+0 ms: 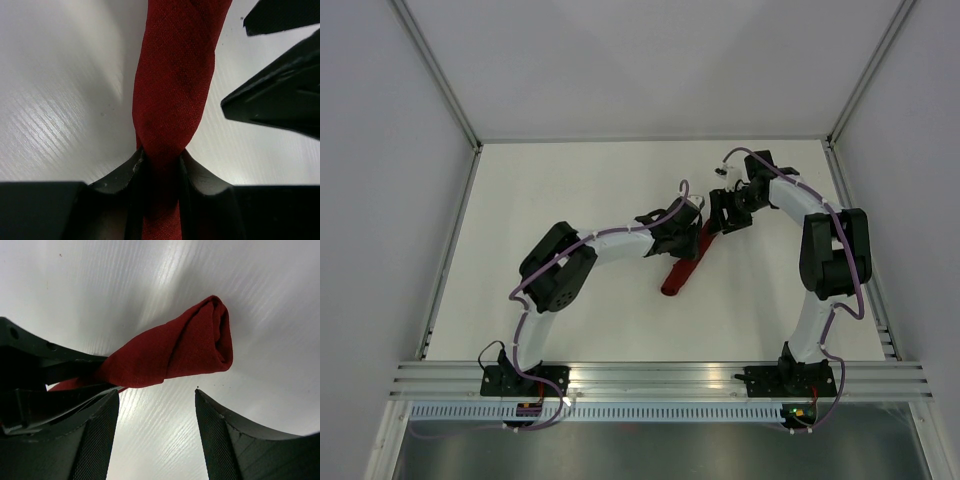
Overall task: Fold the napkin, place the utensils inside, and roll it up
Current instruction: Roll the napkin at the center of the board.
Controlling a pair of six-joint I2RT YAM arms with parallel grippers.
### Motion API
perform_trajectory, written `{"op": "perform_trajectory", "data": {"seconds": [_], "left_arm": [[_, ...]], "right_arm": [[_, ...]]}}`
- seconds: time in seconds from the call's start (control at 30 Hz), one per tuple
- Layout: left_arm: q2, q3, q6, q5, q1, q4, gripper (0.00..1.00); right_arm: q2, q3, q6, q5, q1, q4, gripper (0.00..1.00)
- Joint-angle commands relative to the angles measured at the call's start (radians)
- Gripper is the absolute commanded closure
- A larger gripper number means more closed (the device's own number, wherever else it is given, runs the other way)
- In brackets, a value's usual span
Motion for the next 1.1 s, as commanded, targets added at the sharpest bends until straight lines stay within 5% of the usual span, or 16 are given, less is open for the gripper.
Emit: {"op": "perform_trajectory", "data": {"seconds": [0.0,0.53,1.07], "left_arm": [[0.057,-0.023,-0.101,-0.066,-0.022,-0.056,0.67],[0.062,-0.020,-0.216,-0.105,-0.055,-0.007,0.62],[0.042,-0.032,-0.227,-0.043,-0.056,0.085,0.52]], "right_arm": [[-0.010,-0.033,0.119,0.074,0.022,0.026,0.32],[0.038,-0.044,0.247,0.172,0.068,0.121,0.32],[0.118,0.043,0.234,0.272,0.075,0.146,0.48]]}}
